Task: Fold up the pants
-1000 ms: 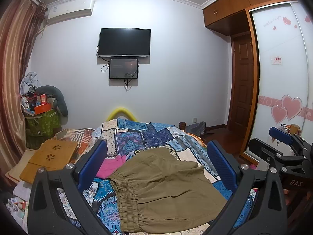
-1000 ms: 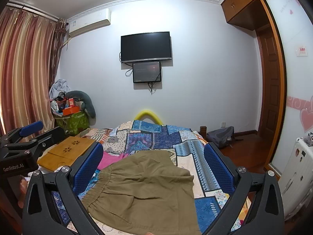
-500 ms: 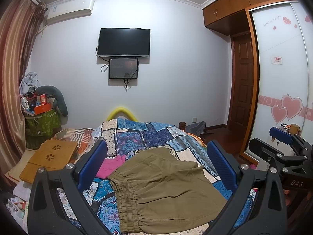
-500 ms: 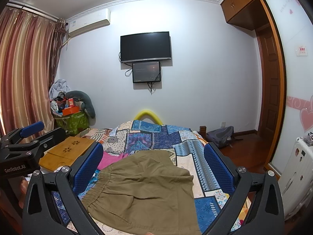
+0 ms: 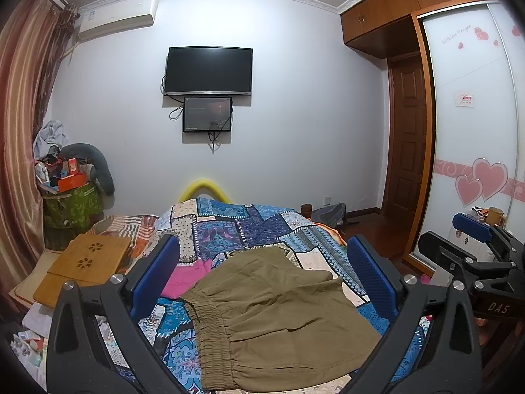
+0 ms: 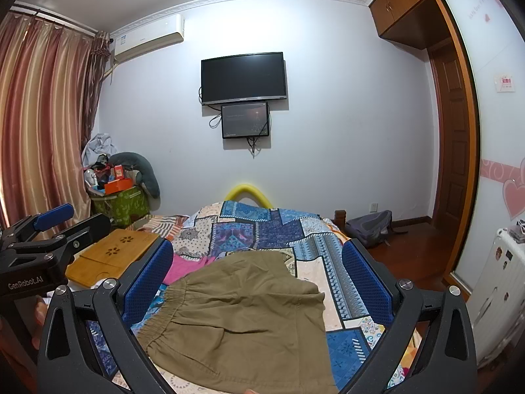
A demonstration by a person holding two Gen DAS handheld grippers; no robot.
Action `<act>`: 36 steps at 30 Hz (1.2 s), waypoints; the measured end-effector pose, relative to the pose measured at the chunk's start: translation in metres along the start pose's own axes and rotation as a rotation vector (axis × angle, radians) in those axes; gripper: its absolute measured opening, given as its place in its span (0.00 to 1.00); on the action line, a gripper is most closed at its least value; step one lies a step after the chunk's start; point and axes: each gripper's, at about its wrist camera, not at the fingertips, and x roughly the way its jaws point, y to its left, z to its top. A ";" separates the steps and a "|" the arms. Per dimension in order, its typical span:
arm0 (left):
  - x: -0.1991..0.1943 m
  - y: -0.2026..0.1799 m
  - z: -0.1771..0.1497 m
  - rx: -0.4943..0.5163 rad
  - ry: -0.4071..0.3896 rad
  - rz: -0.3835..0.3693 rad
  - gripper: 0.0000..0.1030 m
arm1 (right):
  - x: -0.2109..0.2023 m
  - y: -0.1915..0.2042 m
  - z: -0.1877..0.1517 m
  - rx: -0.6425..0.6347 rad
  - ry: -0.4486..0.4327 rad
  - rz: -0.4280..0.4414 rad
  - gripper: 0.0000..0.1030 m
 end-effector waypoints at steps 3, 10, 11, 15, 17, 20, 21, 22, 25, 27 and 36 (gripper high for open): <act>0.000 0.000 0.000 -0.001 0.000 0.001 1.00 | 0.000 0.000 0.000 0.000 0.000 0.000 0.99; 0.000 -0.001 0.000 0.002 -0.004 0.000 1.00 | 0.000 0.000 0.000 0.000 0.000 -0.001 0.99; 0.000 -0.001 0.000 0.003 -0.004 0.000 1.00 | 0.000 0.000 0.000 0.001 0.000 0.000 0.99; 0.000 -0.002 0.001 0.006 -0.007 0.000 1.00 | 0.000 0.000 0.000 0.002 0.000 0.000 0.99; 0.000 -0.002 0.001 0.005 -0.007 0.000 1.00 | 0.000 -0.001 0.000 0.002 0.000 0.001 0.99; 0.000 -0.002 0.000 0.005 -0.007 0.000 1.00 | 0.000 -0.001 0.000 0.000 -0.001 0.001 0.99; 0.000 -0.002 0.000 0.005 -0.007 0.000 1.00 | 0.000 -0.001 0.000 0.000 0.000 0.001 0.99; 0.000 -0.002 0.000 0.005 -0.007 0.000 1.00 | 0.000 -0.001 0.000 0.000 0.000 0.002 0.99; 0.000 -0.002 0.000 0.006 -0.007 0.000 1.00 | 0.000 -0.001 -0.001 -0.001 0.002 0.002 0.99; 0.002 -0.002 -0.001 0.006 -0.003 0.001 1.00 | 0.001 -0.001 -0.001 -0.001 0.004 0.002 0.99; 0.034 0.005 -0.007 0.005 0.057 0.021 1.00 | 0.021 -0.007 -0.006 0.003 0.039 -0.010 0.99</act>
